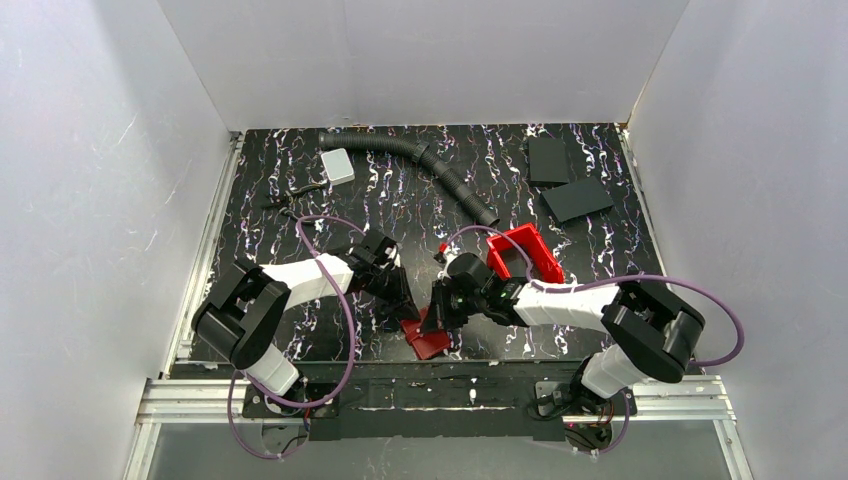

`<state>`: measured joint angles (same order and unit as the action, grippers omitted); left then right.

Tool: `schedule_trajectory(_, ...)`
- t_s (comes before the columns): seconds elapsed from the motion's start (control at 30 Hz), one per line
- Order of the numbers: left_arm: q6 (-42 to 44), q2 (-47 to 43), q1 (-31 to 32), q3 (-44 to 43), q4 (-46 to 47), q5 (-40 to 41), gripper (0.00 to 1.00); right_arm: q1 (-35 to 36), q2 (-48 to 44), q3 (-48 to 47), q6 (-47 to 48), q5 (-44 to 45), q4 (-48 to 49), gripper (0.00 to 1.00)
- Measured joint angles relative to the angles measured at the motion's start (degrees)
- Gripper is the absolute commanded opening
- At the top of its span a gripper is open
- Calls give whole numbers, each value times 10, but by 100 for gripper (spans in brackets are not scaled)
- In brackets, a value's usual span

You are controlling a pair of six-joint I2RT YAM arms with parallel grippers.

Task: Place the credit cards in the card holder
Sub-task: Close the card holder at the center of the board.

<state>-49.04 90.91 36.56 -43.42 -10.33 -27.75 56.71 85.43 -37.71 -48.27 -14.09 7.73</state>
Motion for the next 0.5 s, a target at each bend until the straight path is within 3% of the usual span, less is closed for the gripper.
schedule_trajectory(0.5,0,0,-1,15,22,-2,4,3,2,1,-13,4,-22,1)
